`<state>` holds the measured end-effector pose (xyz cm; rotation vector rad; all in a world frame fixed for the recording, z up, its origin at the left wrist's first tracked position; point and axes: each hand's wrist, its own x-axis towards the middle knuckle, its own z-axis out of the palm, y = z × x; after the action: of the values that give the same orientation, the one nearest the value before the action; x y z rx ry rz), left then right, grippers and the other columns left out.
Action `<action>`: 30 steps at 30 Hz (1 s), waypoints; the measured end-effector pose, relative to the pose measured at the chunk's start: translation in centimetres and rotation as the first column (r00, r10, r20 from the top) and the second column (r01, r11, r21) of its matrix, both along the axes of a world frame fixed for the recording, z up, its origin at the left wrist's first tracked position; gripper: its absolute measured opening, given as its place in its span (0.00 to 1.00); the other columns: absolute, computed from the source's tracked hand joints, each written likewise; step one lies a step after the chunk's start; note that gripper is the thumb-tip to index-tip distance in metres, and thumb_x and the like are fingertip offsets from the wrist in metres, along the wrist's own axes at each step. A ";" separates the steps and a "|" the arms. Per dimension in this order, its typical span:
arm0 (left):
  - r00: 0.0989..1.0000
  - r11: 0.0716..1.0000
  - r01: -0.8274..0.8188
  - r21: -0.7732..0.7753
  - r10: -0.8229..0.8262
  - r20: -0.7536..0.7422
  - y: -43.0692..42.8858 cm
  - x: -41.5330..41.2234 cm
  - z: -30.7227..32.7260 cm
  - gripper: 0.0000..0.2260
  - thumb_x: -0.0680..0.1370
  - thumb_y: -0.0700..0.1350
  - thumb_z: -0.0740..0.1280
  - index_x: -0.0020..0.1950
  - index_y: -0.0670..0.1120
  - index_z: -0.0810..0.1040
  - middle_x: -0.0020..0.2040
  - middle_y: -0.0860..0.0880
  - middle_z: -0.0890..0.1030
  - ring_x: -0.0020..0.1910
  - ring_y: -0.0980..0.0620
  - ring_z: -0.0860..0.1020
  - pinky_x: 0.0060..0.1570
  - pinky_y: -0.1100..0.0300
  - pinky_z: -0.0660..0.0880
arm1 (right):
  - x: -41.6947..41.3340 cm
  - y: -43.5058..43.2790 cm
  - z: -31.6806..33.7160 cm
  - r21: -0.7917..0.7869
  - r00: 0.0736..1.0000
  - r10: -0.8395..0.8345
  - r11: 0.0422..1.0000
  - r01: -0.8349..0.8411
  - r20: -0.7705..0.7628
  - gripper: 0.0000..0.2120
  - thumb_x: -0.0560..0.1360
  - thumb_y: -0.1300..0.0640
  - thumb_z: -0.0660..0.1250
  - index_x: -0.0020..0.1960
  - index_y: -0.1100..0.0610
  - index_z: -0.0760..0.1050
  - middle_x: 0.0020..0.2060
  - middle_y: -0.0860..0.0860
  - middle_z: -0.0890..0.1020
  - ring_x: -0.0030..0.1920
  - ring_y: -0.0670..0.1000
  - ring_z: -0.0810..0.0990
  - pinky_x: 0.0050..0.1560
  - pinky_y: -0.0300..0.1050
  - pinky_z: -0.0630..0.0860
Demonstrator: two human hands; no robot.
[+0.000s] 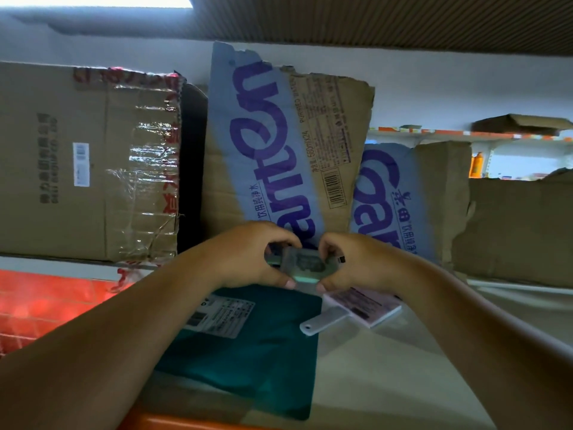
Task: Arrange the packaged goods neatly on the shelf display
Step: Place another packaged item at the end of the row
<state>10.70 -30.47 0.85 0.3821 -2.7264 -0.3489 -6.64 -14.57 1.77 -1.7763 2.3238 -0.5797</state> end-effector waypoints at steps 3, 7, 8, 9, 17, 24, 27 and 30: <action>1.000 1.000 -0.002 0.000 0.002 -0.001 0.2 0.5 0.4 0.28 0.68 0.61 0.79 0.66 0.66 0.75 0.58 0.65 0.76 0.56 0.64 0.74 0.56 0.59 0.74 | -0.3 0.5 0.4 -0.032 0.999 0.015 0.999 -0.014 0.041 0.18 0.69 0.47 0.78 0.54 0.45 0.73 0.52 0.42 0.78 0.49 0.45 0.77 0.44 0.43 0.73; 1.000 0.976 -0.019 -0.218 0.024 0.018 1.0 1.1 1.2 0.26 0.74 0.55 0.75 0.71 0.64 0.74 0.65 0.65 0.75 0.61 0.64 0.72 0.63 0.58 0.72 | -1.1 0.5 0.7 -0.064 0.993 0.040 0.997 -0.033 0.111 0.21 0.65 0.44 0.79 0.54 0.43 0.75 0.59 0.44 0.79 0.61 0.46 0.77 0.64 0.54 0.75; 1.000 0.962 -0.028 -0.273 0.027 -0.007 1.2 1.4 1.4 0.23 0.77 0.52 0.73 0.71 0.63 0.75 0.66 0.64 0.75 0.62 0.63 0.73 0.64 0.58 0.72 | -1.2 0.7 0.8 -0.071 0.988 0.065 0.996 -0.056 0.140 0.22 0.64 0.43 0.79 0.54 0.41 0.75 0.60 0.43 0.78 0.63 0.45 0.76 0.67 0.54 0.73; 0.999 0.949 -0.040 -0.314 0.031 -0.034 1.4 1.7 1.5 0.20 0.79 0.49 0.71 0.71 0.62 0.76 0.66 0.63 0.76 0.61 0.63 0.73 0.63 0.58 0.73 | -1.0 0.9 1.0 -0.071 0.982 0.093 0.994 -0.082 0.164 0.23 0.64 0.43 0.79 0.56 0.40 0.75 0.61 0.41 0.78 0.63 0.44 0.76 0.68 0.53 0.72; 0.974 0.864 -0.168 -0.475 0.071 -0.216 3.3 7.3 2.0 0.14 0.79 0.44 0.67 0.62 0.56 0.82 0.51 0.57 0.82 0.49 0.57 0.79 0.49 0.54 0.78 | 5.2 0.0 2.1 -0.214 0.860 0.188 0.923 -0.320 -0.475 0.15 0.79 0.51 0.64 0.65 0.41 0.74 0.49 0.46 0.81 0.44 0.47 0.79 0.46 0.49 0.79; 0.858 0.782 -0.466 -0.414 0.285 -0.428 7.6 17.1 2.1 0.16 0.79 0.57 0.62 0.63 0.57 0.82 0.54 0.54 0.85 0.49 0.50 0.84 0.47 0.53 0.80 | 12.0 0.3 4.1 -0.335 0.713 0.179 0.788 -0.516 -0.678 0.24 0.79 0.62 0.63 0.69 0.42 0.72 0.57 0.47 0.82 0.51 0.49 0.81 0.48 0.47 0.78; 0.828 0.762 -0.519 -0.387 0.336 -0.448 8.5 21.1 1.1 0.19 0.81 0.60 0.58 0.63 0.56 0.83 0.53 0.53 0.86 0.48 0.50 0.84 0.44 0.53 0.80 | 15.1 -0.7 3.6 -0.346 0.684 0.184 0.753 -0.560 -0.706 0.20 0.79 0.60 0.63 0.68 0.43 0.72 0.55 0.47 0.83 0.51 0.50 0.81 0.50 0.50 0.80; 0.802 0.764 -0.555 -0.329 0.385 -0.458 8.6 25.4 -0.2 0.19 0.82 0.59 0.56 0.64 0.56 0.81 0.51 0.58 0.83 0.46 0.56 0.82 0.42 0.57 0.78 | 18.9 -2.3 2.6 -0.349 0.682 0.241 0.715 -0.606 -0.690 0.18 0.80 0.57 0.62 0.68 0.42 0.73 0.51 0.46 0.83 0.48 0.49 0.81 0.48 0.51 0.79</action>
<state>36.09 -21.90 0.65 0.7718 -2.1406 0.3264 12.24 -16.89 4.33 -3.1071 1.9708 -0.7312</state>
